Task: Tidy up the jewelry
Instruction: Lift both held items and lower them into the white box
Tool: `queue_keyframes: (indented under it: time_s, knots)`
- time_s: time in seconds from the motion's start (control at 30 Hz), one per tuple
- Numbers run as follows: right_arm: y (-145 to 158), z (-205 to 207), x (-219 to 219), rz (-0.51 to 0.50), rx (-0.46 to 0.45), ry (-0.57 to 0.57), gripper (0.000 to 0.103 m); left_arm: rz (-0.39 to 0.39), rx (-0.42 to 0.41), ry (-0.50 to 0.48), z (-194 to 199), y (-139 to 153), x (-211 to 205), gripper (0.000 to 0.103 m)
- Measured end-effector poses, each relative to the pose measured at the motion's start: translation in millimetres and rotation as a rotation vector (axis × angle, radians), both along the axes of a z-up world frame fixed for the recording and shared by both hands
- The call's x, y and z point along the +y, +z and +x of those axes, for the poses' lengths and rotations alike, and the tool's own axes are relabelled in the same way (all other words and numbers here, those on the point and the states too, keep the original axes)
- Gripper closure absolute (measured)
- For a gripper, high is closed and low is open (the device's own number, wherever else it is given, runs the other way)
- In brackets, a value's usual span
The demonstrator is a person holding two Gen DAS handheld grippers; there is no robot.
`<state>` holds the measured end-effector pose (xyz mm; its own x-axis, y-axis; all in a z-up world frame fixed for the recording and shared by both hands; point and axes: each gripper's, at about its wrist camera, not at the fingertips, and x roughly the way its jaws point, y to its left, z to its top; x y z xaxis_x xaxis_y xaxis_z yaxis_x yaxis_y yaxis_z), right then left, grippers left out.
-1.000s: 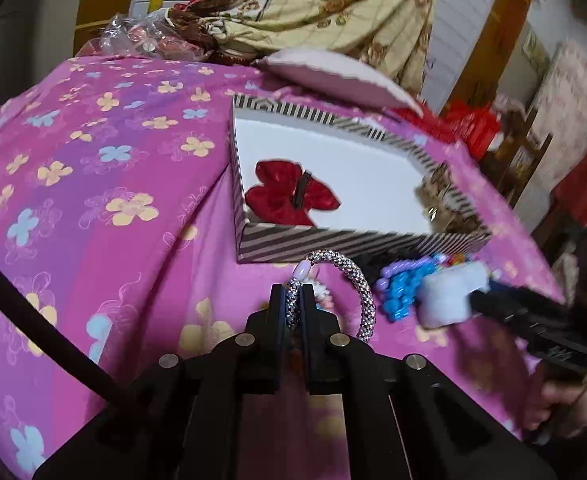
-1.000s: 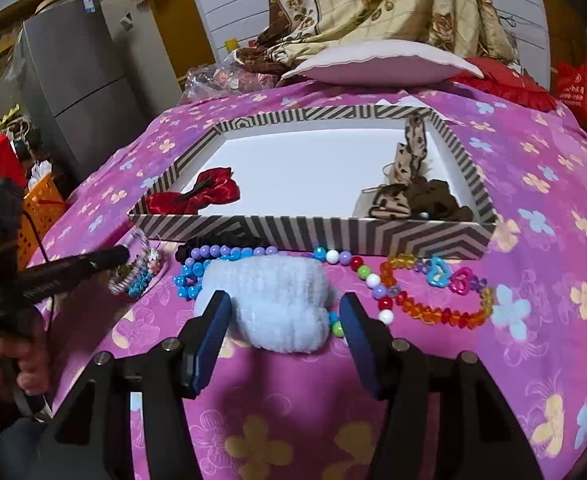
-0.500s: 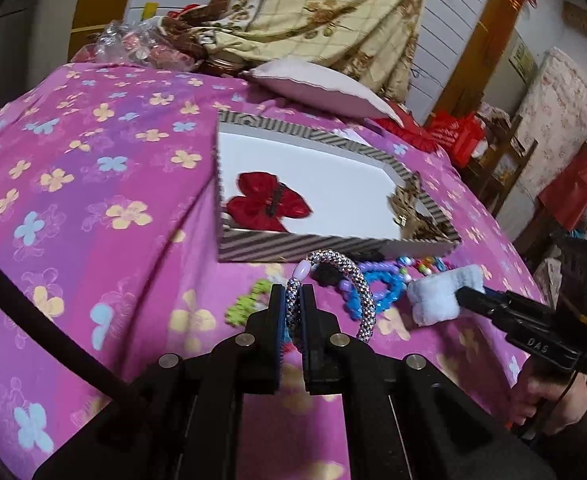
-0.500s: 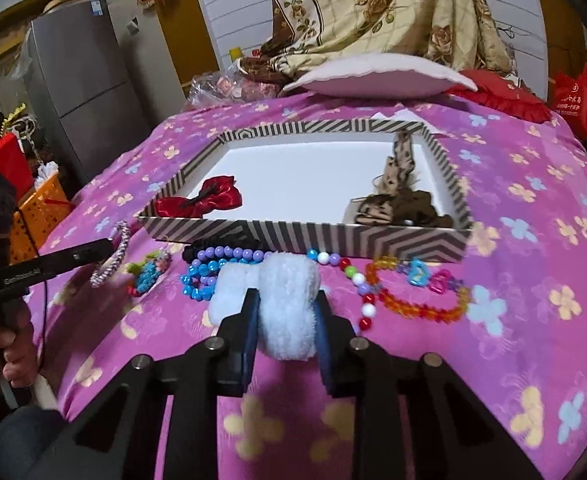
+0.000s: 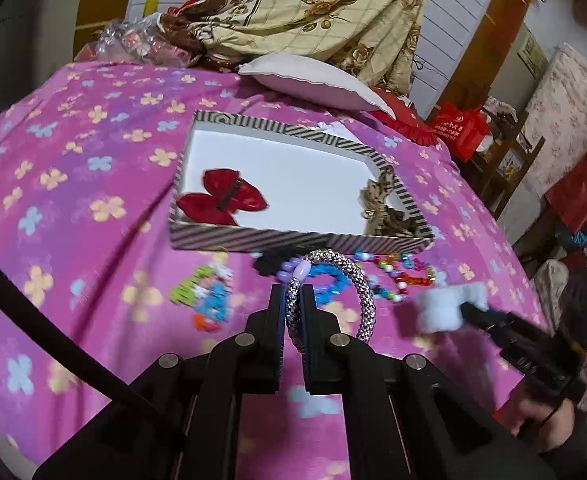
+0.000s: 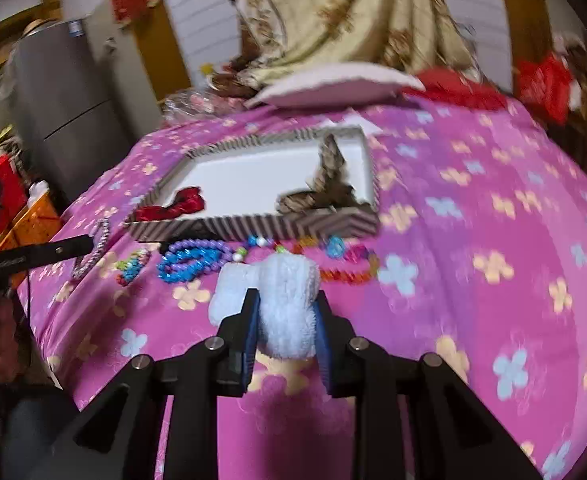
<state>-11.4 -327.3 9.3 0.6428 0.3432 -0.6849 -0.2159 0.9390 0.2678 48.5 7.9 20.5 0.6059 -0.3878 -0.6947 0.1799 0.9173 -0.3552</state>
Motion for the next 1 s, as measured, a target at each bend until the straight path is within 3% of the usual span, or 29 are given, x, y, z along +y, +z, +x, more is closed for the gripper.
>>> queue_keyframes:
  time_s: [0.1,0.3,0.7,0.87,1.0]
  knots:
    - [-3,0,2,0.009,-0.003,-0.005,0.077,-0.042,0.013,0.044,-4,-4,-11,0.103]
    - [5,1,8,-0.004,-0.057,-0.004,0.077,0.031,-0.002,0.070,-4,-17,-29,0.103]
    - [19,9,18,0.002,-0.122,-0.017,0.077,0.021,-0.019,0.096,0,-17,-24,0.103]
    - [21,19,29,-0.013,-0.135,-0.011,0.077,0.050,-0.061,0.117,16,-12,-26,0.103]
    - [25,37,32,-0.016,-0.166,-0.031,0.077,0.003,-0.064,0.157,37,-10,-21,0.103]
